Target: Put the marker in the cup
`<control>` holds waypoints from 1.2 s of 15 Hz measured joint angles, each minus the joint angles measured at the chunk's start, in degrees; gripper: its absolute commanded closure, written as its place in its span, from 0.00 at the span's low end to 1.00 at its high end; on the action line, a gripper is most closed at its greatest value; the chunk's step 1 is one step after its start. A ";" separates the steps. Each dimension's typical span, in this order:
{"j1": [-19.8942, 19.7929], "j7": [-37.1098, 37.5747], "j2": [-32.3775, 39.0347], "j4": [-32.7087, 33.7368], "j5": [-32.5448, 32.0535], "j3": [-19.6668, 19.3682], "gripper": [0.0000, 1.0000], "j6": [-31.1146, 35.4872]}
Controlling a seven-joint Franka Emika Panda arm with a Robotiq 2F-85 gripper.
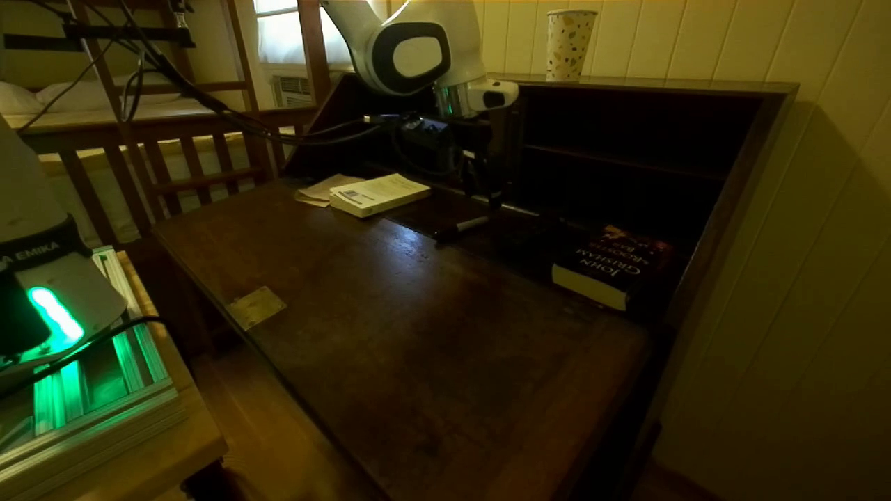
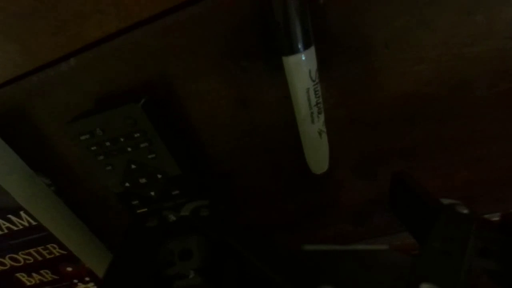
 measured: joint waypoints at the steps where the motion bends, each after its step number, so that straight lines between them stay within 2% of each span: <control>1: -0.04 -0.01 0.45 0.28 0.00 0.09 0.00 0.00; 9: -1.08 -0.32 2.36 0.67 0.24 1.63 0.00 0.60; 10: -1.32 -0.33 2.56 0.67 0.30 1.96 0.06 1.03; 11: -1.57 -0.35 2.75 0.67 0.35 2.28 0.24 1.42; 13: -2.04 -0.49 3.05 0.67 0.36 2.79 0.32 1.72; 18: -2.69 -1.10 3.61 0.67 0.36 3.08 0.69 1.88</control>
